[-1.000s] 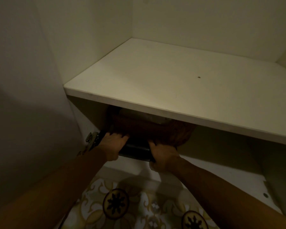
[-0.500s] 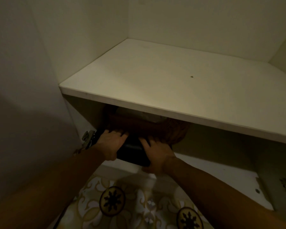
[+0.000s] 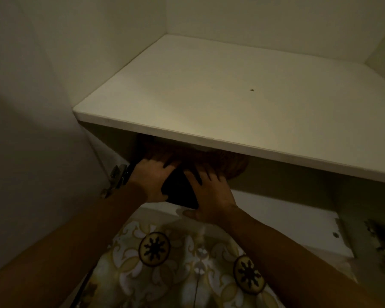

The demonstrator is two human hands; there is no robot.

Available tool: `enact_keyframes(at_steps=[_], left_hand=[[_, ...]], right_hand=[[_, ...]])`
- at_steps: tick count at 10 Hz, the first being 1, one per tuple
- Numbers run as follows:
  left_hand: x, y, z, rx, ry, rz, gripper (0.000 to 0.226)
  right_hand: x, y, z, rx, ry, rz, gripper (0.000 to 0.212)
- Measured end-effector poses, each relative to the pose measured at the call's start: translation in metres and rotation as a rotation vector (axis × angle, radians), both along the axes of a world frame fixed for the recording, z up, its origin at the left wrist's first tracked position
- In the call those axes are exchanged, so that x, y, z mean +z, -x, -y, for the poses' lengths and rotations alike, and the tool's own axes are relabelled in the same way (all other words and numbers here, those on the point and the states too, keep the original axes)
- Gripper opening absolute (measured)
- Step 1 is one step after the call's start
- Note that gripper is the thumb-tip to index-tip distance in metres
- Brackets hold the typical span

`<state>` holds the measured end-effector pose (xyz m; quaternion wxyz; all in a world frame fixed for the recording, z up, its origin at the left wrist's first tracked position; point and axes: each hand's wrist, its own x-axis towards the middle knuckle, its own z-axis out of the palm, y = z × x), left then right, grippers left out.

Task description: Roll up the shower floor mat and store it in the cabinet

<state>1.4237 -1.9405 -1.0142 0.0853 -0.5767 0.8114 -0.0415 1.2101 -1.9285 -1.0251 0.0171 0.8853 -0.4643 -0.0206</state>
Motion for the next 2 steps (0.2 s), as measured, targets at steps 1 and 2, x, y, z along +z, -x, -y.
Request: enact_keyframes(at_steps=[1,2], left_hand=[[0.008,0.006,-0.034,0.033,0.091,-0.201,0.1],[0.02,0.016,-0.078,-0.034,-0.016,-0.209,0.103]], right_hand=[[0.014,0.016,-0.032,-0.049,-0.012,0.089,0.108],[0.037,0.028,-0.07,-0.108,-0.176,0.097,0.11]])
